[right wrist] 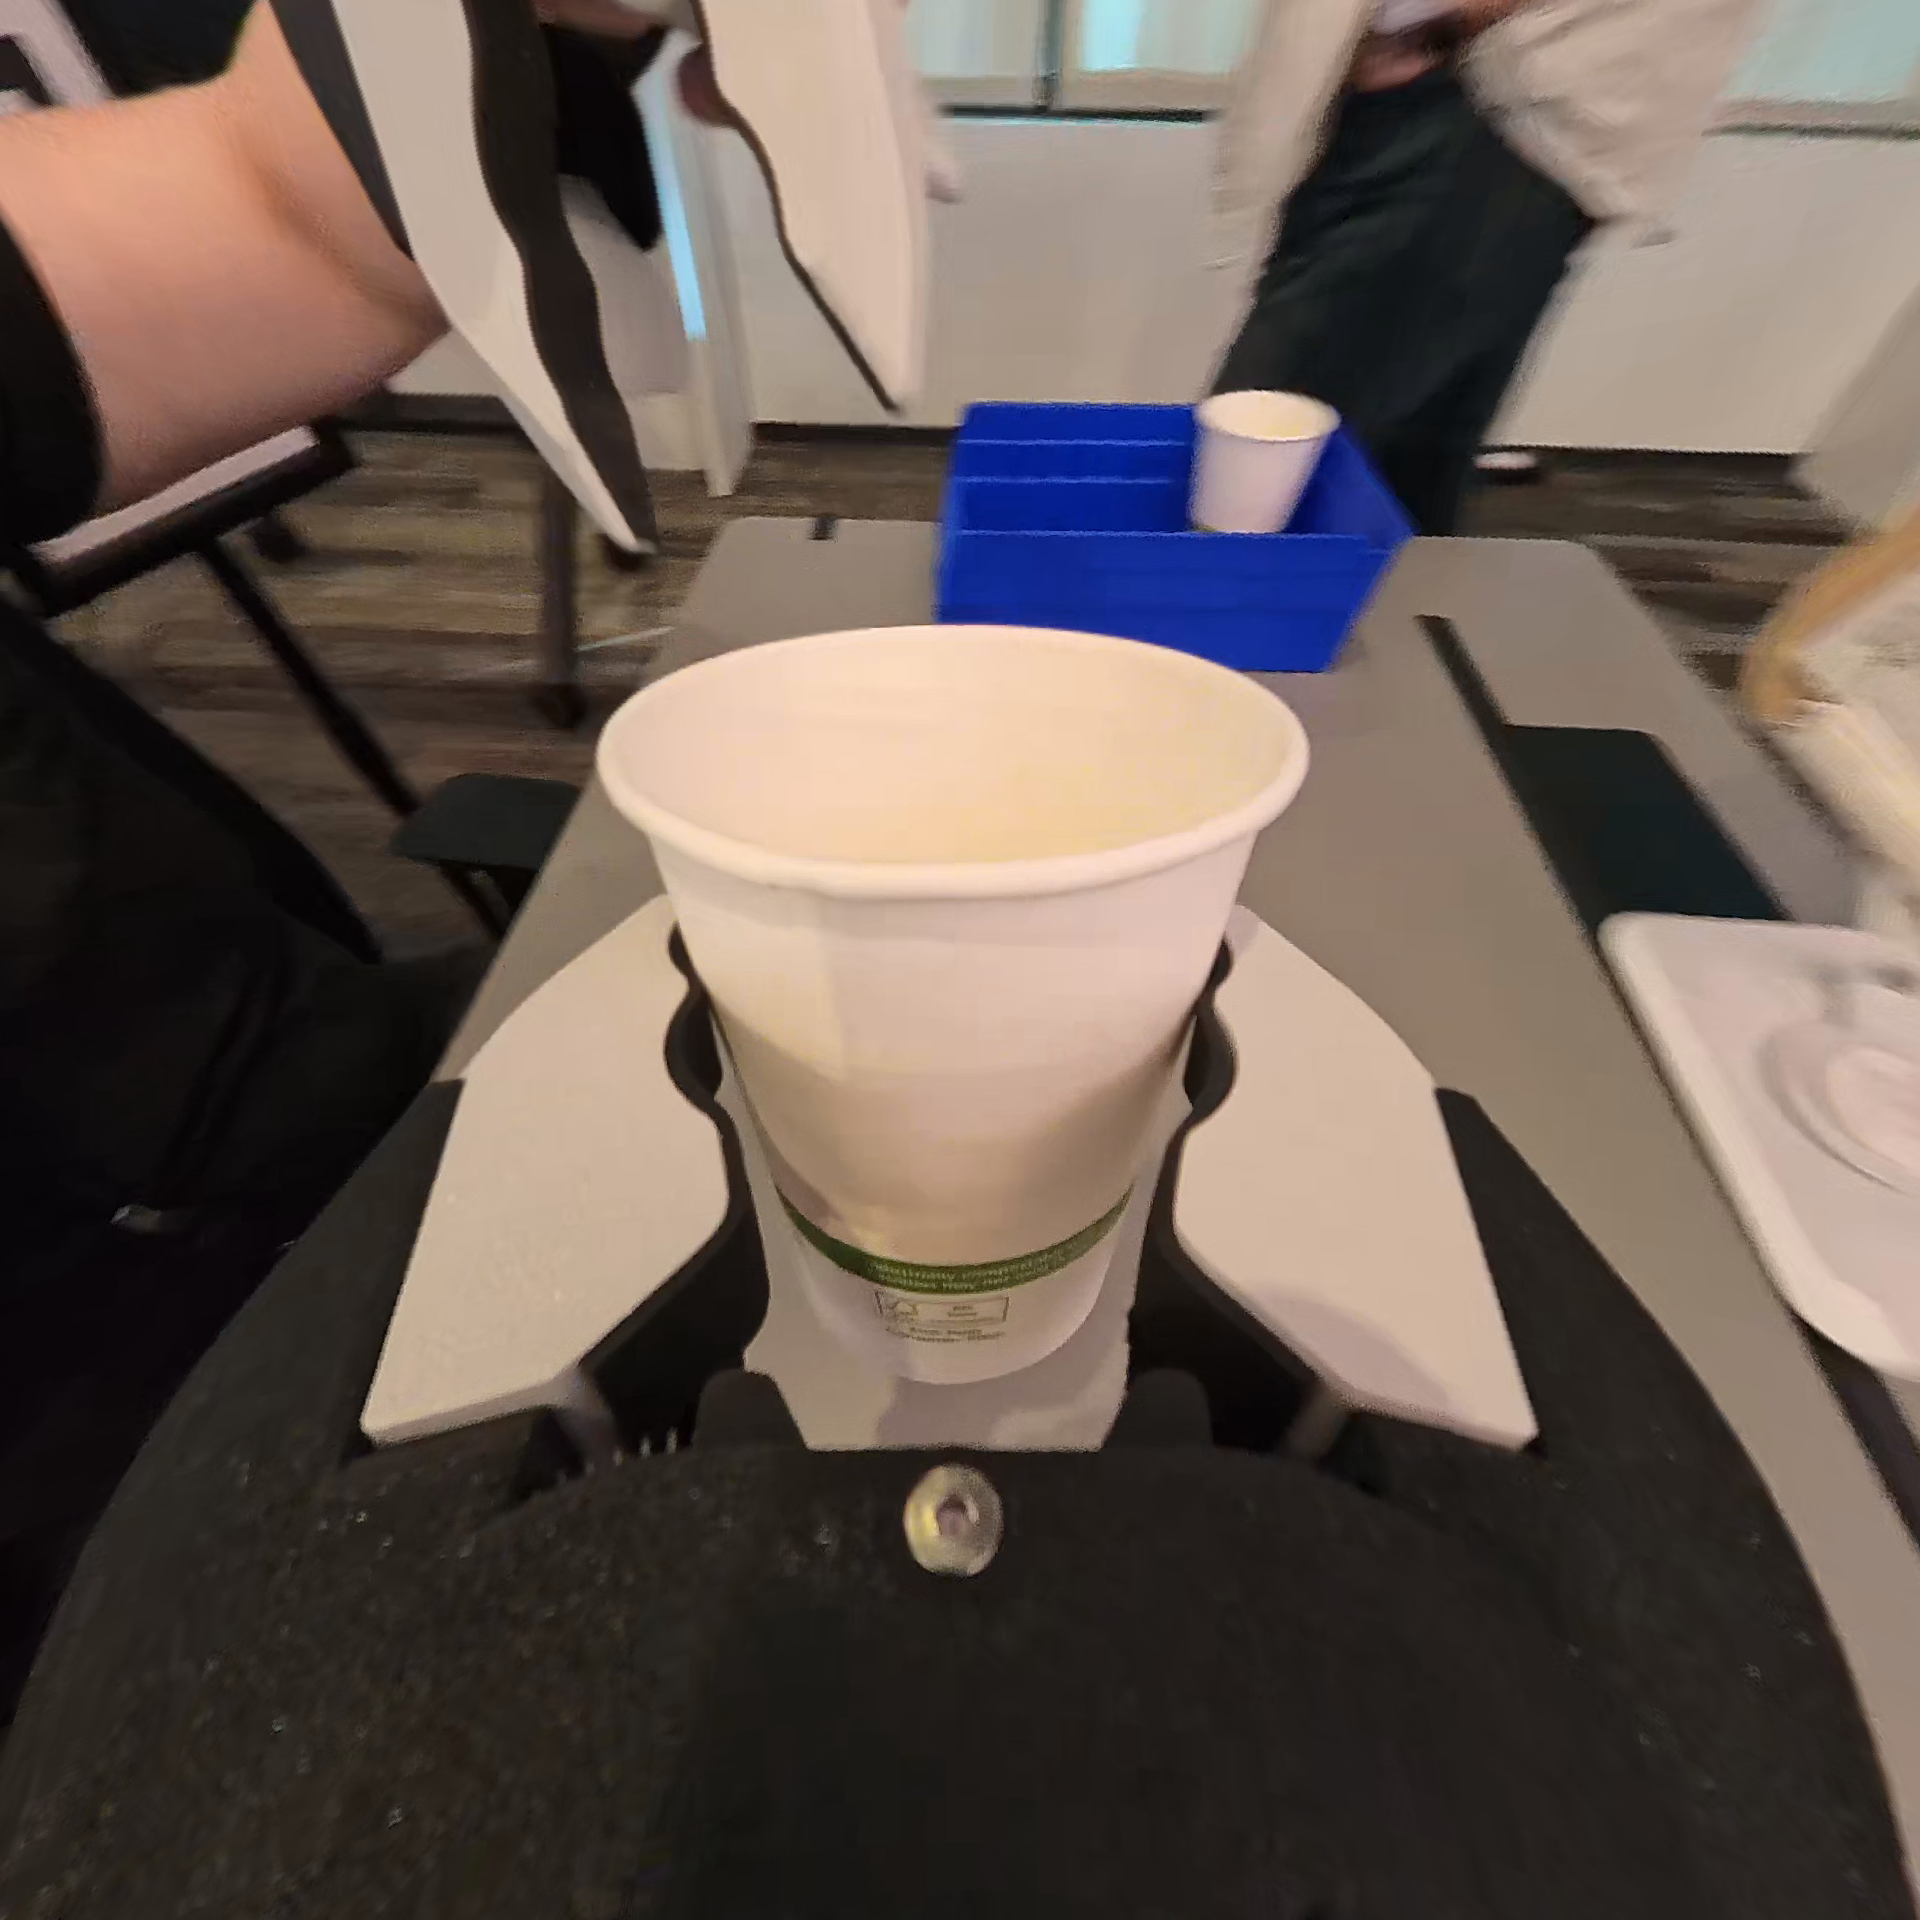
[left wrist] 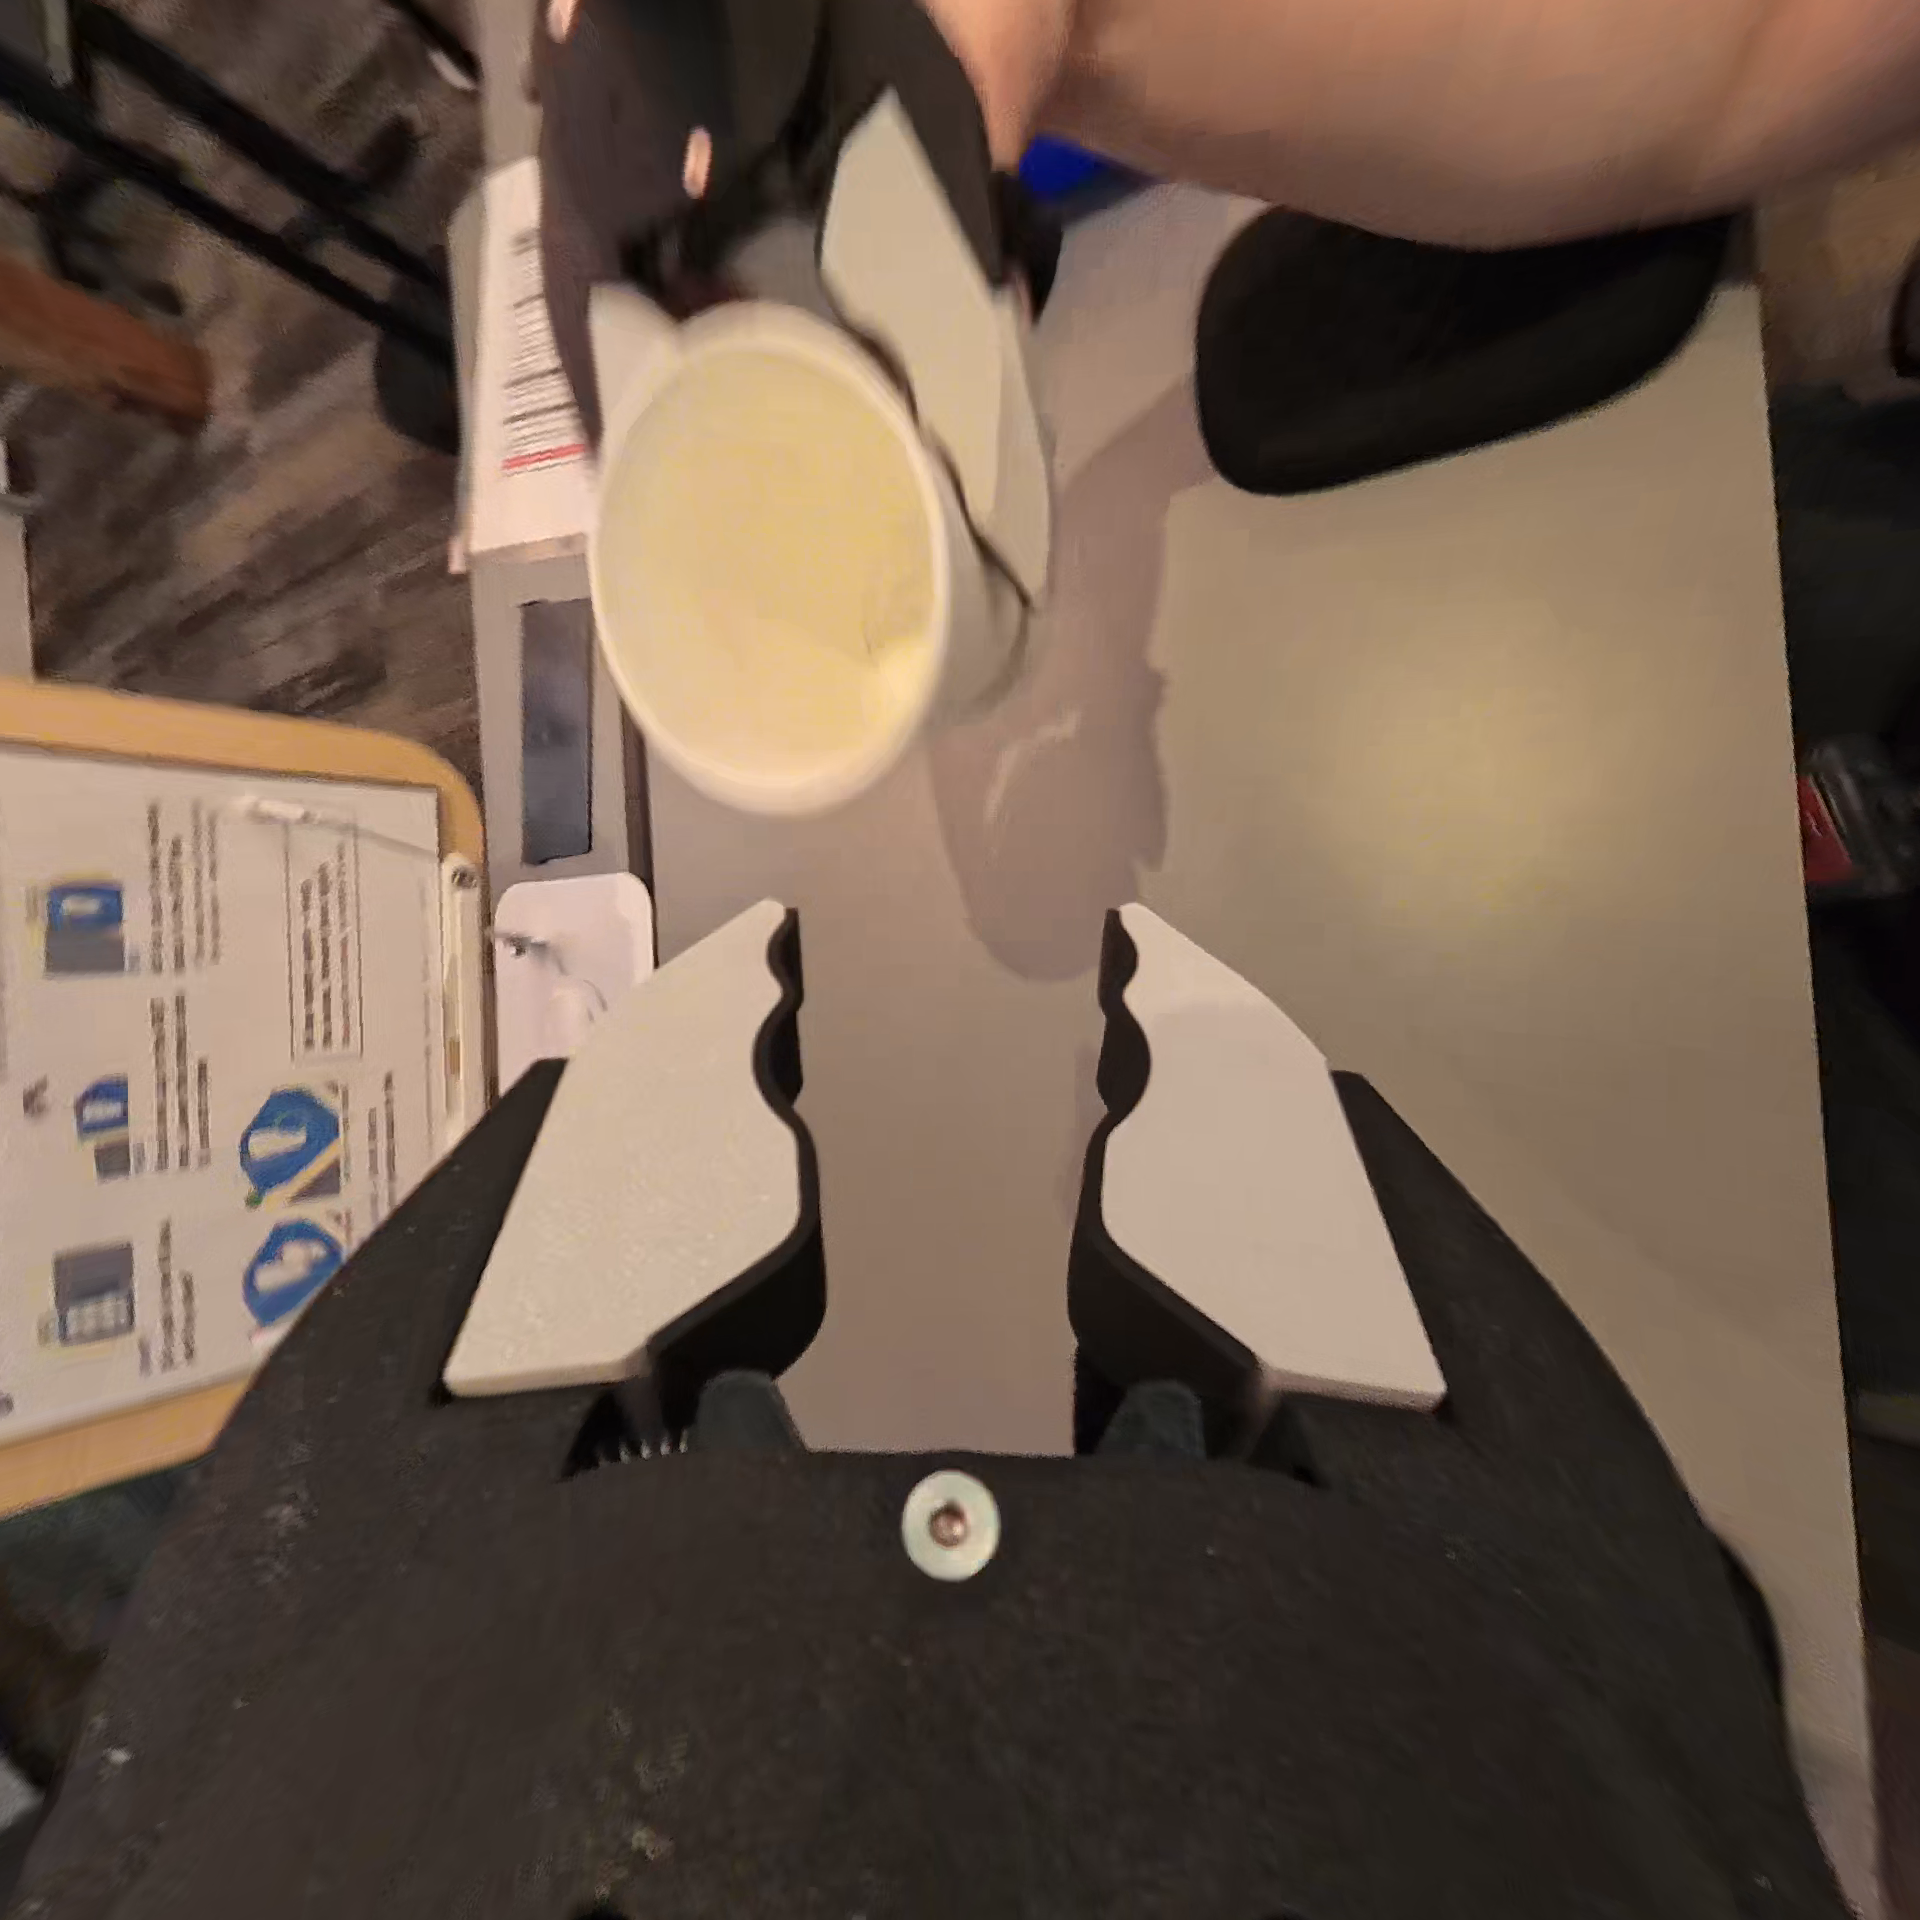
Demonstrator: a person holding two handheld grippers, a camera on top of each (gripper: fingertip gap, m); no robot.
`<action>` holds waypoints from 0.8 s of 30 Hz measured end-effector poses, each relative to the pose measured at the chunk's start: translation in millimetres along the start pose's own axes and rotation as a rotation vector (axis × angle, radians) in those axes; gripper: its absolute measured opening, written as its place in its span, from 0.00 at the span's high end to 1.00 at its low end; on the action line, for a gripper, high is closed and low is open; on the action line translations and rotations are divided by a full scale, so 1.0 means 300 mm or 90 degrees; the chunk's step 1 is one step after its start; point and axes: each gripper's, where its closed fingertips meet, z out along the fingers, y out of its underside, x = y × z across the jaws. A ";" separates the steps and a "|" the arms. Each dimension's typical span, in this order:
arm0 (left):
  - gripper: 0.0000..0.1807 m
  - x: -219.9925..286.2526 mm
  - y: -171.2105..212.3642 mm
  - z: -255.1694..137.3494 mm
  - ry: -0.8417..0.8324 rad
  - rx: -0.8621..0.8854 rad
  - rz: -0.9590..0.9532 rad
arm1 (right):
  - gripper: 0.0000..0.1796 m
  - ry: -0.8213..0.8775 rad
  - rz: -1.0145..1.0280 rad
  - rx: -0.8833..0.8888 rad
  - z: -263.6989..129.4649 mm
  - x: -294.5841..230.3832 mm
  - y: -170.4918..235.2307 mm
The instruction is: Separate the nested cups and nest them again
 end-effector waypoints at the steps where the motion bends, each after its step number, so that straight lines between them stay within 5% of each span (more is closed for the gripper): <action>1: 0.71 -0.018 0.017 -0.023 -0.017 0.010 -0.030 | 0.51 0.054 0.000 0.013 -0.080 0.040 -0.009; 3: 0.71 -0.051 0.072 -0.056 -0.051 0.015 -0.094 | 0.50 0.230 0.002 0.071 -0.310 0.150 -0.034; 7: 0.72 -0.074 0.225 -0.083 -0.094 -0.037 -0.178 | 0.50 0.779 0.032 0.217 -1.010 0.330 0.074; 10: 0.74 -0.076 0.276 -0.089 -0.103 -0.058 -0.196 | 0.51 0.923 0.069 0.294 -1.282 0.310 0.247; 14: 0.75 -0.073 0.278 -0.073 -0.097 -0.065 -0.203 | 0.50 1.000 0.129 0.289 -1.402 0.311 0.423; 24: 0.76 -0.039 0.279 0.000 -0.073 -0.093 -0.175 | 0.50 0.975 0.181 0.172 -1.329 0.405 0.567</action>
